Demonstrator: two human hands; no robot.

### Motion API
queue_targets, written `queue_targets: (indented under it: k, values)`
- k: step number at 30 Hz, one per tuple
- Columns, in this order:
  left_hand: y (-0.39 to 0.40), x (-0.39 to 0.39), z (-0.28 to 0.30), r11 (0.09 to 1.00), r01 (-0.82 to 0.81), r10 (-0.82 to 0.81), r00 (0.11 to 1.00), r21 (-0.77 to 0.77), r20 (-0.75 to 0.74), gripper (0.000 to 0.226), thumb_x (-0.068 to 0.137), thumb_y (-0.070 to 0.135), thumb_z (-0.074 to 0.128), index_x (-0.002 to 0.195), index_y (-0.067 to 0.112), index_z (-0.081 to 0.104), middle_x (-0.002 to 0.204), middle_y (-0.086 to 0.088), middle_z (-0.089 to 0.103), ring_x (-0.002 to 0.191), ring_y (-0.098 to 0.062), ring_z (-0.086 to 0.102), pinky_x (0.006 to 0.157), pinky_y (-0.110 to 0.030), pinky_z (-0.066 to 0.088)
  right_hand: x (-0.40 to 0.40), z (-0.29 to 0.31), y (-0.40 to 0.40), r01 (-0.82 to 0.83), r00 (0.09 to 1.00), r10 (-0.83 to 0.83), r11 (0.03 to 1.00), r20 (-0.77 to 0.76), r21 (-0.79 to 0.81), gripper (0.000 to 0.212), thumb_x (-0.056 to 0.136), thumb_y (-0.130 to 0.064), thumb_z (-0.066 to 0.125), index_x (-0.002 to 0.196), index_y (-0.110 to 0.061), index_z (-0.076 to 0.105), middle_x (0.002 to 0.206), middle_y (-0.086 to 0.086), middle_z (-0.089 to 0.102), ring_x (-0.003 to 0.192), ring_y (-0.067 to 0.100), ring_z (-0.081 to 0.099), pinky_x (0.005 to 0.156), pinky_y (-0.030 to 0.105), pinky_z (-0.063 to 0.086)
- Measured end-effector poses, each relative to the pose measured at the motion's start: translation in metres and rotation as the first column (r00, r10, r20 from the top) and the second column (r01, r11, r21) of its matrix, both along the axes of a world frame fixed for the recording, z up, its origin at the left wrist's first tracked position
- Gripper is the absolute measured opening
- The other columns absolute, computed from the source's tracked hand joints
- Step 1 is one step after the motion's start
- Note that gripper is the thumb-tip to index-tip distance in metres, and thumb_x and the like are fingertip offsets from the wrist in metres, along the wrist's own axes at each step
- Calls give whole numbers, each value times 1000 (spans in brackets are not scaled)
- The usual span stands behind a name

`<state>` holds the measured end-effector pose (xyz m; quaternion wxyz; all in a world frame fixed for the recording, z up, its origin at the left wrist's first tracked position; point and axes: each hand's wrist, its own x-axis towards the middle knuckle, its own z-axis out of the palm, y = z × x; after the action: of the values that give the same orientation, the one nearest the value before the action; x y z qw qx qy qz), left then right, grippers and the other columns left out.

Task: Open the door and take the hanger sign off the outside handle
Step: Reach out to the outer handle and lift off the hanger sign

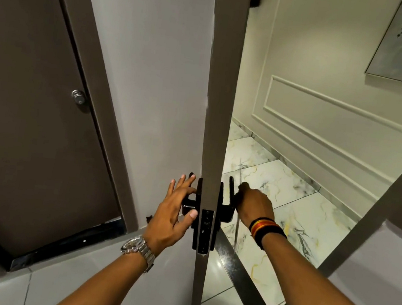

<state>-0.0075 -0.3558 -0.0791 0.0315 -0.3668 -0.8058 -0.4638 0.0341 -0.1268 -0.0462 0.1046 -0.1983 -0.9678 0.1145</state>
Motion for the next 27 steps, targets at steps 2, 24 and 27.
queue_targets:
  k: [2,24,27]
  values:
    - [2,-10,-3,997,59,-61,997,-52,-37,64,90,65,43,139,83,5,158,54,-5,157,5,-13,124,-45,13,-7,9,15,73,997,-73,997,2,-40,24,100,-21,38,107,-4,54,99,21,70,93,41,65,67,36,40]
    - [132,10,-11,987,-119,105,987,-111,-124,105,68,105,28,91,15,77,57,0,66,54,-19,66,54,-43,59,82,153,103,300,940,-242,922,-240,246,38,94,-37,59,86,-1,67,85,22,65,82,43,63,63,34,38]
    - [155,23,-3,987,-110,103,992,-116,-67,117,63,107,27,98,8,76,53,-2,64,53,-22,68,56,-45,61,112,182,118,438,889,-350,837,-294,327,50,93,-50,60,72,-5,64,80,19,63,73,38,60,63,34,40]
